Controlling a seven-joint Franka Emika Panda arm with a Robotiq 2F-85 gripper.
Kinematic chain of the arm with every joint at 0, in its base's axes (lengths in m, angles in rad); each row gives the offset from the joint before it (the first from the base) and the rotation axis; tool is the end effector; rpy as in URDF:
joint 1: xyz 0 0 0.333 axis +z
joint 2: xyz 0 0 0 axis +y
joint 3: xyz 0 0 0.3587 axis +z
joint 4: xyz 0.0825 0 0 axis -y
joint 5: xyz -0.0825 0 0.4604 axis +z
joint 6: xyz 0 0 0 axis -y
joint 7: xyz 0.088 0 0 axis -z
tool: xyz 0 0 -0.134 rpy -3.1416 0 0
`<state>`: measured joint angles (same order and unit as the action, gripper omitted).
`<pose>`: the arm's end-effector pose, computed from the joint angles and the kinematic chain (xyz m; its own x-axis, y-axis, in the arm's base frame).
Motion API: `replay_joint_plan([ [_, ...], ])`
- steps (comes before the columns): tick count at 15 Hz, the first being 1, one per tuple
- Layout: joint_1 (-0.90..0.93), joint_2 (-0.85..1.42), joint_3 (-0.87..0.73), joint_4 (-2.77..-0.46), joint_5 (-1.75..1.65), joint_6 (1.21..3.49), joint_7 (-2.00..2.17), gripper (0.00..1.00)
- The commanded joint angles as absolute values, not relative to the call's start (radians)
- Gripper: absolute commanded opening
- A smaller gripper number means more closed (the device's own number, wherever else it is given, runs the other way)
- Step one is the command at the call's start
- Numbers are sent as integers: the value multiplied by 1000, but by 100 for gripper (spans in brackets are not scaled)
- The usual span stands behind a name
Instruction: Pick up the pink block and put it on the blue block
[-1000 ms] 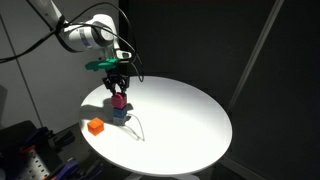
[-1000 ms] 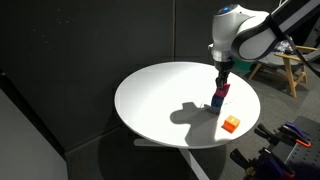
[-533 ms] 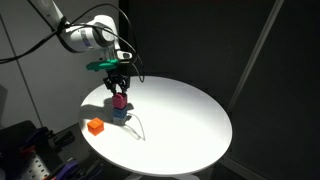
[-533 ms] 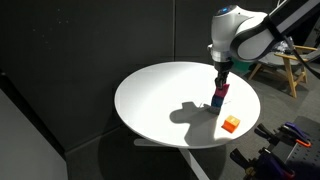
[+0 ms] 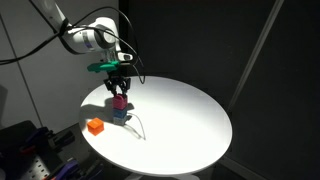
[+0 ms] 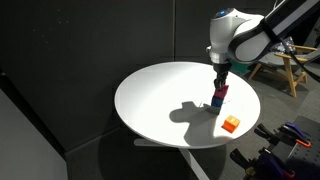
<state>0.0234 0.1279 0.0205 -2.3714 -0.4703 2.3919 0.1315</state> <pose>0.5449 0.0119 0.2181 0.9600 0.2544 -0.1173 0.2780 -0.9167 0.2870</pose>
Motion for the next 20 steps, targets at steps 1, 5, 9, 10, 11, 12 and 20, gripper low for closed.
replay_joint_plan([
  [1,31,142,8,-2351,-472,2394,111,27],
  [5,30,146,7,-2351,-465,2394,111,84],
  [9,29,139,9,-2359,-446,2391,101,100],
  [10,29,133,11,-2364,-436,2388,99,100],
  [11,30,123,13,-2371,-422,2381,98,100],
  [12,31,116,15,-2377,-411,2379,96,100],
  [20,41,29,26,-2426,-292,2355,82,100],
])
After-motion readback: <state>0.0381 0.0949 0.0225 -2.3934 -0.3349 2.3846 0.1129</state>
